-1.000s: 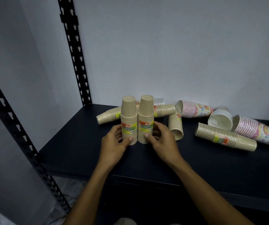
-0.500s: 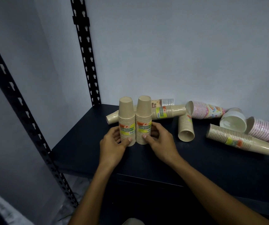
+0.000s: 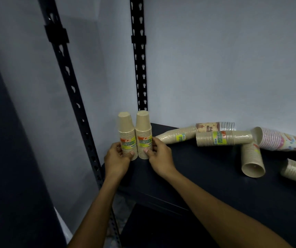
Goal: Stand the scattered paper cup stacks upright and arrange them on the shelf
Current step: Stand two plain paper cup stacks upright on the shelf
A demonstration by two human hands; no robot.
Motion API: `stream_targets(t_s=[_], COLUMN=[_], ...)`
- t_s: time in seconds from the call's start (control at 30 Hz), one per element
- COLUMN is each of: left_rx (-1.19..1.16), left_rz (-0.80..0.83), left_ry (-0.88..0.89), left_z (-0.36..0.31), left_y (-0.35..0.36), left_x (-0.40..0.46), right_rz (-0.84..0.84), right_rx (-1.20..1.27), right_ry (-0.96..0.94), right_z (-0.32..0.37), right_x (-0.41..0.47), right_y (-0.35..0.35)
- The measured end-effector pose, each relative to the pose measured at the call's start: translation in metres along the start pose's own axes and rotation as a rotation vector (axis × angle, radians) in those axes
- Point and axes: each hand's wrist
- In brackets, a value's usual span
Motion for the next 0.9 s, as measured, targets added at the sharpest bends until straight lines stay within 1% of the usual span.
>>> stream_targets(t_s=[0.23, 0.5, 0.9], left_rx=[0.073, 0.098, 0.112], left_rz=[-0.041, -0.037, -0.013], left_ry=[-0.018, 0.048, 0.076], left_z=[0.000, 0.012, 0.019], left_y=[0.006, 0.012, 0.013], left_x=[0.029, 0.035, 0.039], right_rz=[-0.084, -0.079, -0.102], right_rx=[-0.093, -0.102, -0.159], right_ry=[0.000, -0.011, 0.011], right_z=[0.001, -0.005, -0.012], right_x=[0.024, 0.029, 0.030], right_y=[0.023, 0.025, 0.026])
Point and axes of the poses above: each hand's wrist, its own x-axis towards the middle knuckle, its own y-axis out of the palm, z = x × y, and after that the axes turned 1 degree about y, right-handed
